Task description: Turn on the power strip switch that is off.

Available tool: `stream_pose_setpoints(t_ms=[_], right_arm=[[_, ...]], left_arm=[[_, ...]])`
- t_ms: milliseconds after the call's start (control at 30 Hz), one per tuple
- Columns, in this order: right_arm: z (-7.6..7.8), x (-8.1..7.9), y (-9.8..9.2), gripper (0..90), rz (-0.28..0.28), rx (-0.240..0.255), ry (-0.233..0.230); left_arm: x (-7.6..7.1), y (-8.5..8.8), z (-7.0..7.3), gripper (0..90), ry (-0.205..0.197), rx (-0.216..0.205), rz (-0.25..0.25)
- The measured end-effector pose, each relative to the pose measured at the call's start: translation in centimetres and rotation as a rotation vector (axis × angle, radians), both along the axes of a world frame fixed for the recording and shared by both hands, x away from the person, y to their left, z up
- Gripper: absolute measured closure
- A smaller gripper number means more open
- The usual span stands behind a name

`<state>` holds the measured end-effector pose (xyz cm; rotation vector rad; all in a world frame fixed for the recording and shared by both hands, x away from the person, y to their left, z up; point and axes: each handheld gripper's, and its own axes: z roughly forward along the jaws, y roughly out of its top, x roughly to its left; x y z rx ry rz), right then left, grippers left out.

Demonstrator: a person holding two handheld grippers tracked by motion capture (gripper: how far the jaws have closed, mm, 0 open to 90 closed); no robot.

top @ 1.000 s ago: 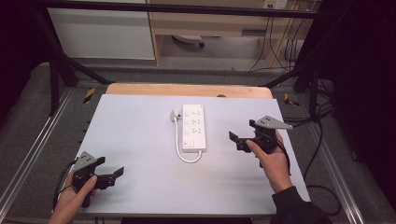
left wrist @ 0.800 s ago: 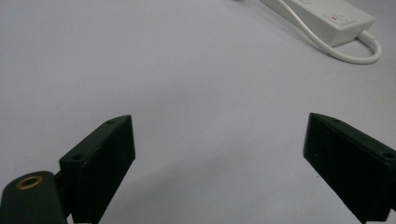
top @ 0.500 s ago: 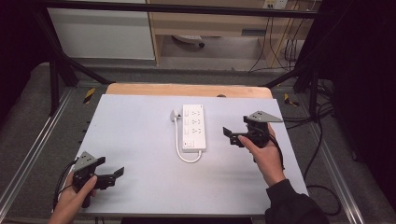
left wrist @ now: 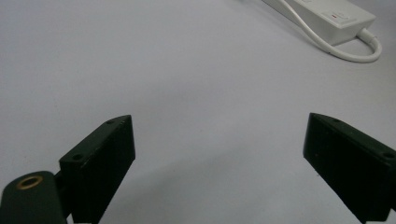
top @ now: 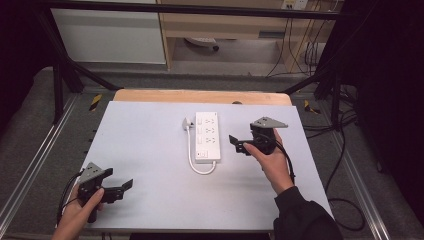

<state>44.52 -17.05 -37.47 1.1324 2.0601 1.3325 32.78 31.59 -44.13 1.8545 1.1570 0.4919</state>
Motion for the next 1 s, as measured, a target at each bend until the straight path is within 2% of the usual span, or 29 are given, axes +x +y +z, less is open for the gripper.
stream_pose_setpoints(t_ms=[433, 867, 1000], right_arm=[[-0.8, 2.2, 2.0, 7.1, -0.010, 0.001, 0.018], [-1.1, 5.0, 3.5, 7.9, -0.039, 0.004, 0.032], [-1.2, 5.9, 4.3, 8.0, -0.033, -0.004, 0.044]], left_arm=[[0.0, 0.1, 0.0, 9.1, 0.004, -0.004, 0.005], [0.1, 0.1, -0.1, 9.1, 0.006, -0.007, 0.003], [0.1, 0.1, -0.1, 9.1, 0.007, -0.005, 0.002]])
